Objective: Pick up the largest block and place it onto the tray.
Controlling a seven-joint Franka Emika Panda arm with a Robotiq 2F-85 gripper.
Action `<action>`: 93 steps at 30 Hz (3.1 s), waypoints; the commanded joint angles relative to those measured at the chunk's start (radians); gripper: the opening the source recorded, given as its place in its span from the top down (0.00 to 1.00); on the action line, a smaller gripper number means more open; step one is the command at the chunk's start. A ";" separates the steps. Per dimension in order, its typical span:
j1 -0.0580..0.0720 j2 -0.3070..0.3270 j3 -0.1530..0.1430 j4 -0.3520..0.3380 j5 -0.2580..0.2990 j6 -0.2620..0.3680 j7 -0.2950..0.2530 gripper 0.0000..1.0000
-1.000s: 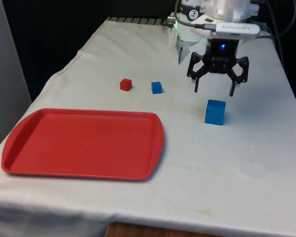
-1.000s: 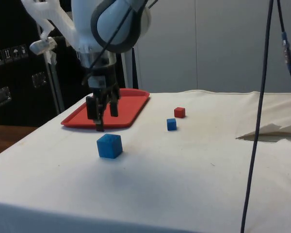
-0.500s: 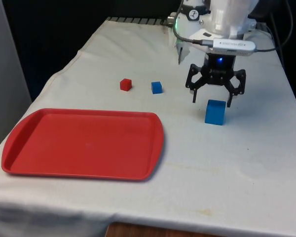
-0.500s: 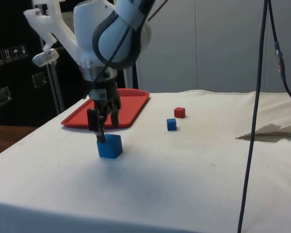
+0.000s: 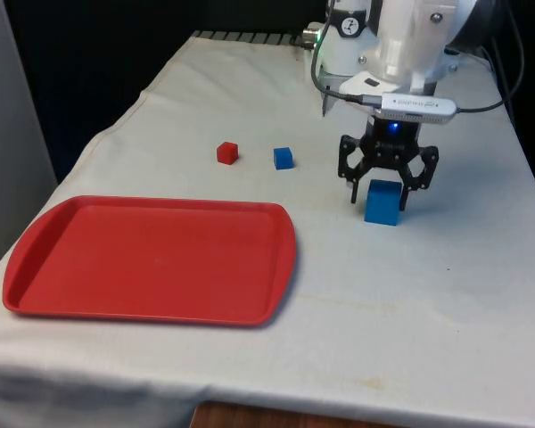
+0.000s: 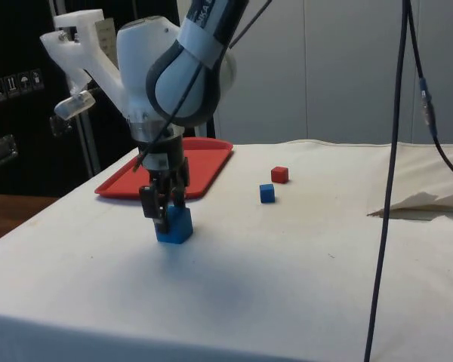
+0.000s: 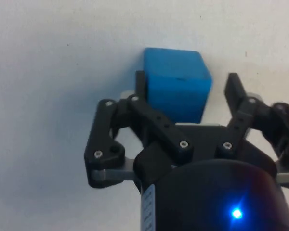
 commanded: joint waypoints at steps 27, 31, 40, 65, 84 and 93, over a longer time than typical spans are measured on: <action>0.001 -0.074 -0.029 0.017 -0.012 -0.076 0.001 1.00; 0.000 -0.098 -0.041 0.029 -0.016 -0.106 -0.002 1.00; -0.002 -0.134 -0.063 0.068 -0.022 -0.173 -0.005 1.00; -0.042 -0.101 -0.146 0.233 -0.001 -0.310 -0.104 1.00; -0.081 0.007 -0.232 0.355 0.078 -0.327 -0.235 1.00; -0.099 0.052 -0.278 0.384 0.123 -0.325 -0.305 1.00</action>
